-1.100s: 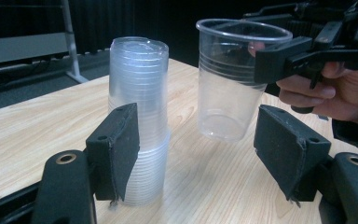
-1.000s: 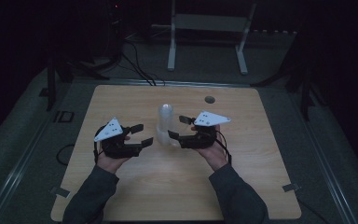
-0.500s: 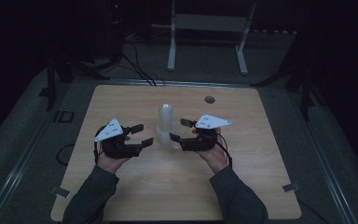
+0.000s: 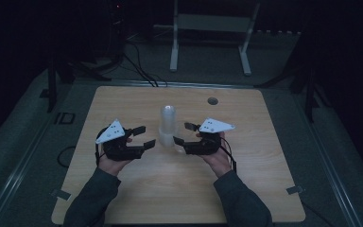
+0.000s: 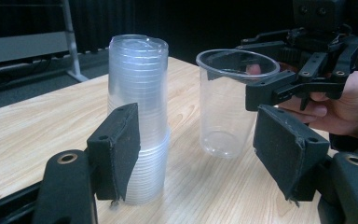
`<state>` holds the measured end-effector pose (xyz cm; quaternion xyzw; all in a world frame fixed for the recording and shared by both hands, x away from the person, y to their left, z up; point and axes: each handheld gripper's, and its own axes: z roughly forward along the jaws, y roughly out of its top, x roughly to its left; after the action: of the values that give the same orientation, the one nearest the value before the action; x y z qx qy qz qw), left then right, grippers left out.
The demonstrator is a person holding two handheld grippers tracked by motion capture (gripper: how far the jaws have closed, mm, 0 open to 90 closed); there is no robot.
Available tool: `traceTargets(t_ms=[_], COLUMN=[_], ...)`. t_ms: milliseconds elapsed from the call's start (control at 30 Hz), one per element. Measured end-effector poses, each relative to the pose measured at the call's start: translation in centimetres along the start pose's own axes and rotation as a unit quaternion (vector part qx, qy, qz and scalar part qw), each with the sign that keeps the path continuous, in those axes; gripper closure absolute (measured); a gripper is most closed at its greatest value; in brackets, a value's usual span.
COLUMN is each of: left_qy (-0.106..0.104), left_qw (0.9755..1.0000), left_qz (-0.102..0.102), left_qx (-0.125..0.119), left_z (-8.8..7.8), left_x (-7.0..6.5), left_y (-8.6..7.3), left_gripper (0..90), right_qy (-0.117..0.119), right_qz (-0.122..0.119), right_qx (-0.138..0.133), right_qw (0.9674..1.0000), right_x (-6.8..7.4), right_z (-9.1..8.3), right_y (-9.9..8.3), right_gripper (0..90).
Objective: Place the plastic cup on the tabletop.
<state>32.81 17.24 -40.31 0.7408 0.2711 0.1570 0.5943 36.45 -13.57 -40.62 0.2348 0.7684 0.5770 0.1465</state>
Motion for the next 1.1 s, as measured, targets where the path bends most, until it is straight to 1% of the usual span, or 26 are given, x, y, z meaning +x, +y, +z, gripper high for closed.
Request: traceTargets(t_ms=[467,733,1100], left_qy=[-0.001,0.001,0.001], left_qw=[1.0,1.0,1.0], left_qz=[0.0,0.002,0.004], left_qx=[0.0,0.001,0.003], left_z=[0.1,0.1,0.1], left_x=[-0.1,-0.1,0.0], left_y=[0.0,0.0,-0.1], left_gripper=[31.7,31.9,32.1], right_qy=[-0.001,0.0,-0.004], right_qz=[0.01,0.017,0.019], right_qx=[0.005,0.002,0.005], right_qw=[0.9999,0.9999,0.9998], right_x=[-0.3,-0.4,-0.6], right_z=[0.0,0.1,0.0], right_y=[-1.2,-1.7,-2.3], right_gripper=[27.5,27.5,27.5])
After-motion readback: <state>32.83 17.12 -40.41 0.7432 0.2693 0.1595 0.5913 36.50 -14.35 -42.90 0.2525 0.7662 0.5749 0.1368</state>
